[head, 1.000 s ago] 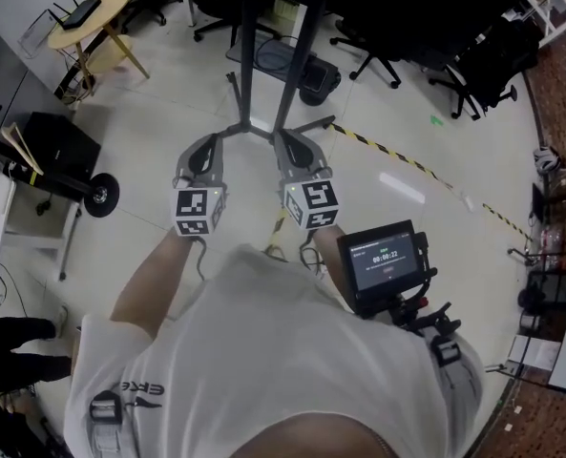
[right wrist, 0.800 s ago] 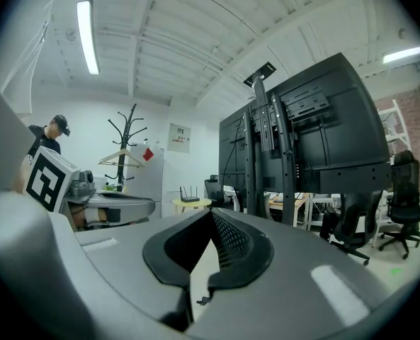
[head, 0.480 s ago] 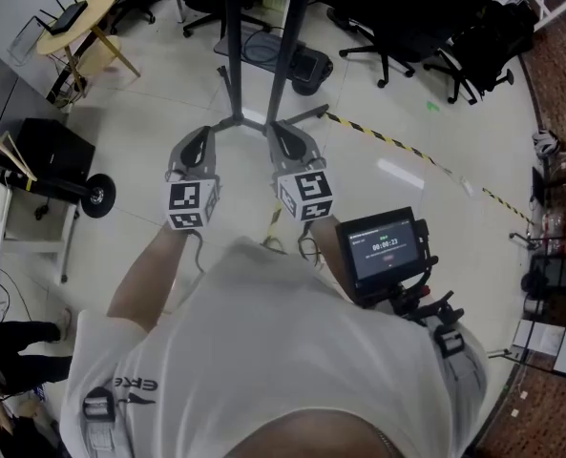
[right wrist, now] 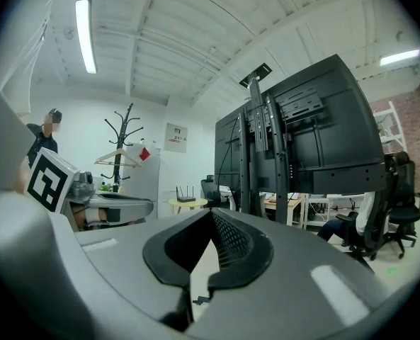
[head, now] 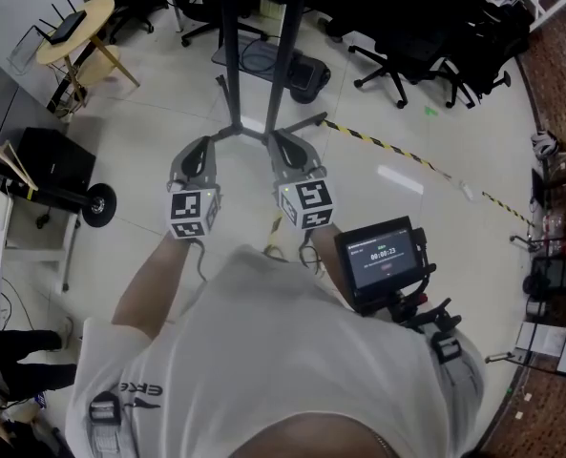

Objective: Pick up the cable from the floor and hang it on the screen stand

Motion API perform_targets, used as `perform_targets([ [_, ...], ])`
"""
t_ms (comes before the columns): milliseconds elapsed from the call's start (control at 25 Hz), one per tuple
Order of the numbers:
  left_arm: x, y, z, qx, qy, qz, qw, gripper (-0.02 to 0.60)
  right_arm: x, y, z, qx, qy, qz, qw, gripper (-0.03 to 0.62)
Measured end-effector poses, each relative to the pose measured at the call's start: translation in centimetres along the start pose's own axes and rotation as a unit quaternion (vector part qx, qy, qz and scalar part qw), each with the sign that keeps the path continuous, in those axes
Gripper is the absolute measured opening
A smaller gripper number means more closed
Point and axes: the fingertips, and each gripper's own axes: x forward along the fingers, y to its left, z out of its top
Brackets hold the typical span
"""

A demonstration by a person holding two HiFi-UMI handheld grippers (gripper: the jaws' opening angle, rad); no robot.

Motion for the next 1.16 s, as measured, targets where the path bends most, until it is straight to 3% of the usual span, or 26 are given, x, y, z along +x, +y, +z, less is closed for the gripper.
perform_targets([
  [1160,1.4,-0.3,0.3,-0.005,-0.010,-0.007,0.9999,0.003,0.5,-1.1,0.6,-0.008,-0.012,-0.010,1.000,0.012],
])
